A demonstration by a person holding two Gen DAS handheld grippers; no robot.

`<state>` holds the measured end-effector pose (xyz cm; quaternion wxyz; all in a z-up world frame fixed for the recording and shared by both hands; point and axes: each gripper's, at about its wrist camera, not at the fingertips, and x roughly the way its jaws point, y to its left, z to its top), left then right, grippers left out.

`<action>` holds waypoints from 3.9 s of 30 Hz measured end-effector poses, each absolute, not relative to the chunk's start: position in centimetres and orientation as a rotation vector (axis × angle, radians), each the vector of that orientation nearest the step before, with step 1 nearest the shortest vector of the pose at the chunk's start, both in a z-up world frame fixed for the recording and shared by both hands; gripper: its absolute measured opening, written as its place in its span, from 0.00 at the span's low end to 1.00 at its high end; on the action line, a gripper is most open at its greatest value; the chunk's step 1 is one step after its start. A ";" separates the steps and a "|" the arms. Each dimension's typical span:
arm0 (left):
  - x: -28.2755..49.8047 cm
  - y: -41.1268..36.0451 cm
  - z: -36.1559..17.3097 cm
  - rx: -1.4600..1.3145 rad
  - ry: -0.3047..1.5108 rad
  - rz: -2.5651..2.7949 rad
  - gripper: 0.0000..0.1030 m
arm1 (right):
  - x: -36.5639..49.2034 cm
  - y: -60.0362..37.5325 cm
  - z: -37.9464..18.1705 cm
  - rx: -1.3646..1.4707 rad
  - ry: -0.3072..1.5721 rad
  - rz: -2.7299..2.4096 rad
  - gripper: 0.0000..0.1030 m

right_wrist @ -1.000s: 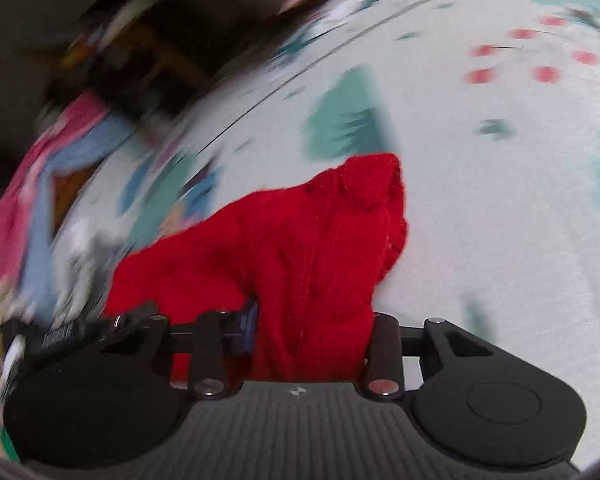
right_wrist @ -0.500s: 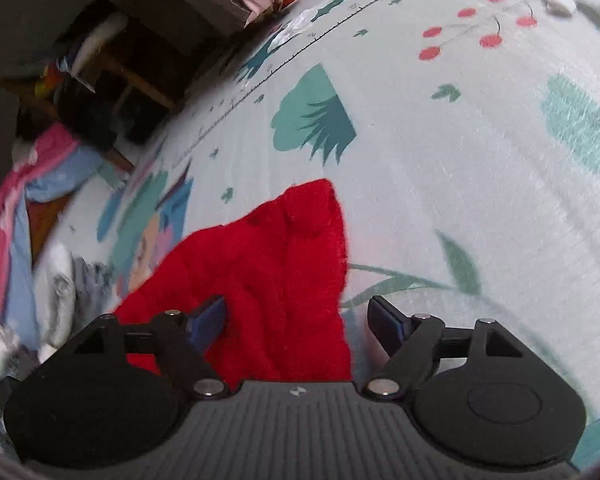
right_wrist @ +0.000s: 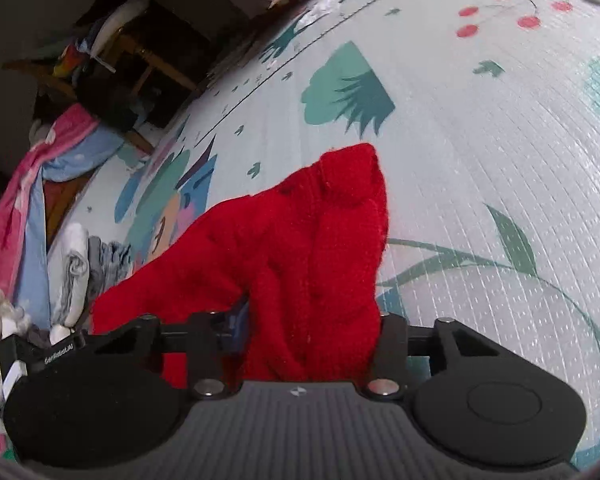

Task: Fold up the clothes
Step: 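Grasp the folded sweater bundle with both grippers, then carry the sweater bundle with both grippers onto the pink blanket pile, then open both grippers to release the sweater on the pile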

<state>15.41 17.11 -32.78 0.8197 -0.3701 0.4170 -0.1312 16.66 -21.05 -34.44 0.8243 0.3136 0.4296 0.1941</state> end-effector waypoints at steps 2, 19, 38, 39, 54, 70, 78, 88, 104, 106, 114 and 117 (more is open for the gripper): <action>14.8 18.0 -33.0 -0.854 0.886 -0.283 0.46 | 16.8 -21.0 -34.1 0.674 0.918 0.432 0.40; -1.9 28.8 -25.8 -1.298 0.528 -0.087 0.45 | 16.6 -9.1 -23.8 0.668 0.923 0.902 0.37; -17.6 49.3 -5.8 -1.309 -0.121 0.206 0.45 | 18.1 29.4 -0.8 0.487 0.828 1.533 0.37; -17.7 50.0 -5.4 -1.315 -0.145 0.217 0.46 | 18.2 30.8 -0.2 0.477 0.822 1.544 0.37; -16.2 54.3 -7.1 -1.061 0.004 0.679 0.71 | 16.0 39.7 -2.1 0.130 0.759 1.246 0.78; -16.5 52.6 -6.9 -1.134 -0.036 0.499 0.52 | 16.9 37.3 -3.4 0.337 0.935 1.289 0.43; -16.4 52.5 -1.2 -0.997 -0.273 0.337 0.45 | 16.2 36.4 3.5 0.480 0.641 1.497 0.38; -15.2 55.4 -4.2 -0.948 0.082 0.539 0.51 | 17.7 39.9 -1.7 0.252 1.060 1.258 0.45; -17.0 47.6 -0.4 -0.510 -0.109 0.687 0.71 | 12.5 33.8 2.2 0.019 0.330 1.199 0.72; -15.3 47.4 -0.6 -0.477 -0.063 0.660 0.72 | 11.8 36.5 1.2 -0.139 0.406 1.243 0.71; -14.1 50.7 -1.3 -0.765 0.052 0.724 0.81 | 15.9 36.2 1.2 0.028 0.674 1.190 0.79; -14.5 49.6 0.3 -0.808 -0.013 0.644 0.83 | 16.7 31.2 3.4 0.114 0.636 1.202 0.82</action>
